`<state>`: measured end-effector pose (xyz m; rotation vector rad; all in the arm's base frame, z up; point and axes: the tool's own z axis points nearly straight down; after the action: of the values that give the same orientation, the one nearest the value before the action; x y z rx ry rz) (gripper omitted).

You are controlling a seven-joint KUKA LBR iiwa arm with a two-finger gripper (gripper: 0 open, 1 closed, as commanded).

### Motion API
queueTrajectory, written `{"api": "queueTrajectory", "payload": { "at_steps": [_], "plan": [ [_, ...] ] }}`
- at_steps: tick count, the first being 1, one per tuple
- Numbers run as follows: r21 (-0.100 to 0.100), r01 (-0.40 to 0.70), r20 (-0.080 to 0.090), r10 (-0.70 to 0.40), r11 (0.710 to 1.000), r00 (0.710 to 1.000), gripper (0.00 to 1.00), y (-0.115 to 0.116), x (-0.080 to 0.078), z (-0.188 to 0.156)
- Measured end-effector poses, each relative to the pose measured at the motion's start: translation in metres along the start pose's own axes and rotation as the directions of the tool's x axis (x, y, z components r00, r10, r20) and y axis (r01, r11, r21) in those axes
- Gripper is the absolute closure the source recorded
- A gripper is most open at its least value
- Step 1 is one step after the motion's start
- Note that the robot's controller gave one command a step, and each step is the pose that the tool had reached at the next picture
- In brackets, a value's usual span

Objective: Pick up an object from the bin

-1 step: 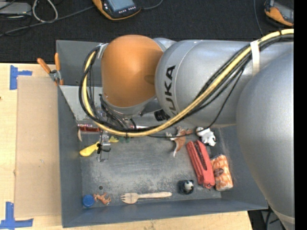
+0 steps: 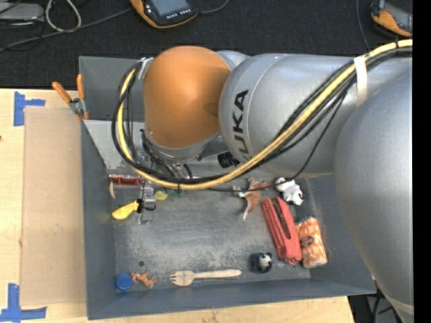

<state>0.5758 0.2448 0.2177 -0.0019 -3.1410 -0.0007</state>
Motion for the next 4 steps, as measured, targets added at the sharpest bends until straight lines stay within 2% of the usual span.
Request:
{"api": "queueTrajectory", "payload": {
  "at_steps": [1, 2, 3, 4],
  "plan": [
    [-0.002, -0.034, 0.002, 0.034, 0.999, 0.999, 0.0, -0.01, -0.01, 0.077],
    [-0.006, -0.168, 0.008, 0.168, 0.986, 0.986, 0.0, -0.037, -0.041, 0.146],
    [-0.004, 0.536, 0.003, -0.536, 0.845, 0.845, 1.0, -0.022, 0.021, 0.146],
    [-0.003, 0.534, 0.002, -0.534, 0.846, 0.846, 1.0, -0.023, 0.02, 0.146]
  ]
}}
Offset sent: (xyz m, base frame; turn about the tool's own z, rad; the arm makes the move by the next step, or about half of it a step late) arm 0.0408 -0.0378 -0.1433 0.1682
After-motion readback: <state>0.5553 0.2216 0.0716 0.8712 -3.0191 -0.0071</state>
